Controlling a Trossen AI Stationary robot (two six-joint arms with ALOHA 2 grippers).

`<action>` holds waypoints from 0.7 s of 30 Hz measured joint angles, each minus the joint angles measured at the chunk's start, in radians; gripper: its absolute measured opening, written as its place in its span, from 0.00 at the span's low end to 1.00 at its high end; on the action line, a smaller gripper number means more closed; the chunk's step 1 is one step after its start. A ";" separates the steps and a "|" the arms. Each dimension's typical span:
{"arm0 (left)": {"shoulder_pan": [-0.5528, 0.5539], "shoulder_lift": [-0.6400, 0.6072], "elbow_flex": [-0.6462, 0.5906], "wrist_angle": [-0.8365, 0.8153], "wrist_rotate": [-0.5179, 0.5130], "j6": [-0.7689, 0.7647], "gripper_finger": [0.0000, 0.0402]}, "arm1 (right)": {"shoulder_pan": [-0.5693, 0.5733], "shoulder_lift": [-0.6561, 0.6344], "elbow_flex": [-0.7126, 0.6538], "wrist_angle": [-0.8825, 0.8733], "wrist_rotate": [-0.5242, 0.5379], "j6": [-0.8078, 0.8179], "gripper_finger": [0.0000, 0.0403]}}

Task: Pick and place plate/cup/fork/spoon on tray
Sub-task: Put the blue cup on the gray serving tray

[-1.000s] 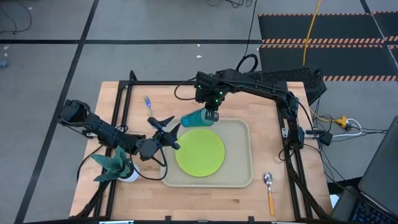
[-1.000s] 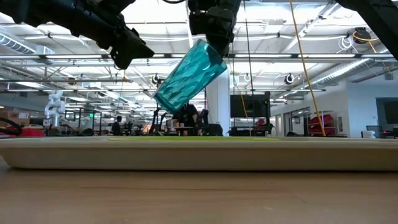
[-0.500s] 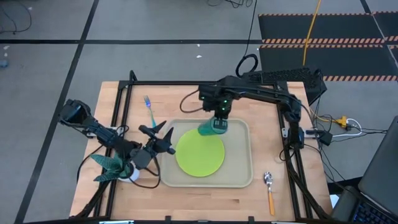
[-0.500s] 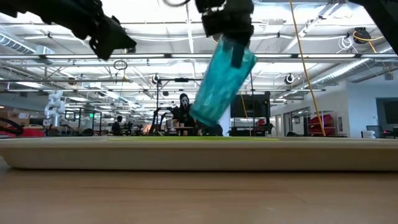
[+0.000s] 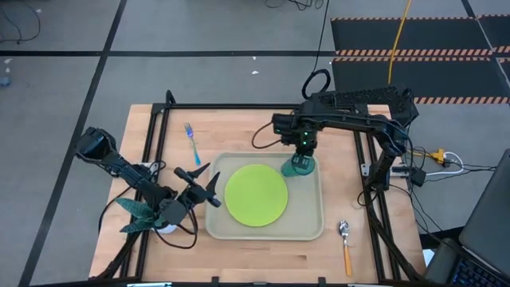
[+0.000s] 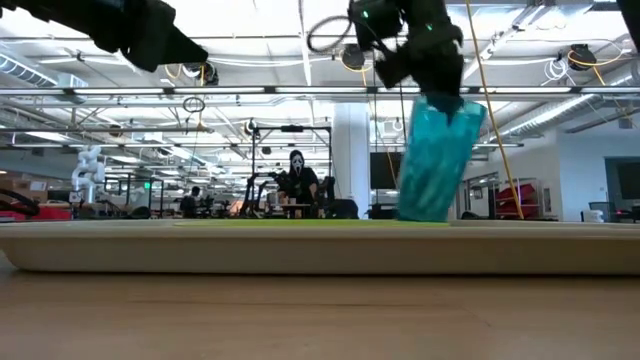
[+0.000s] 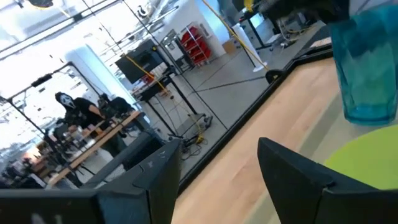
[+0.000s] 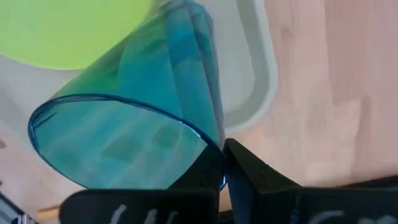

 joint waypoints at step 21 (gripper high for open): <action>-0.028 0.000 0.000 -0.074 0.000 -0.160 0.53 | -0.035 -0.066 -0.143 0.199 -0.007 -0.018 0.24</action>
